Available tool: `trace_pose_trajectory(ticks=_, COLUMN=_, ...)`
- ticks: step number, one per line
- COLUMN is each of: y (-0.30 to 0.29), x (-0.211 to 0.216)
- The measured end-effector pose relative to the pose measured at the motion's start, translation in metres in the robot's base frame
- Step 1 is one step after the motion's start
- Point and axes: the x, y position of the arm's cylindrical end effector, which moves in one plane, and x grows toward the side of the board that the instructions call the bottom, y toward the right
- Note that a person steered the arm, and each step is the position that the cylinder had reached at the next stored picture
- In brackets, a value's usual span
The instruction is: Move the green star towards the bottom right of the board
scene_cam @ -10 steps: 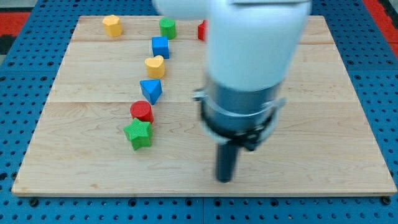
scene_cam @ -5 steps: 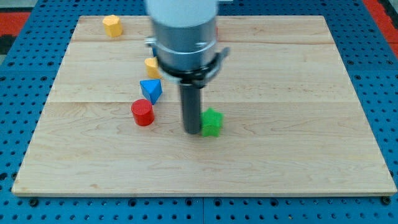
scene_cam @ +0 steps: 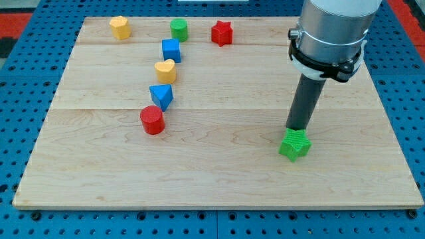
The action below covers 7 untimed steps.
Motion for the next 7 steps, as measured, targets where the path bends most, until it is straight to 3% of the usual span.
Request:
trace_pose_trajectory(ticks=2, y=-0.059, x=0.007)
trace_pose_trajectory(ticks=3, y=-0.039, x=0.024)
trace_pose_trajectory(ticks=7, y=-0.011, x=0.008)
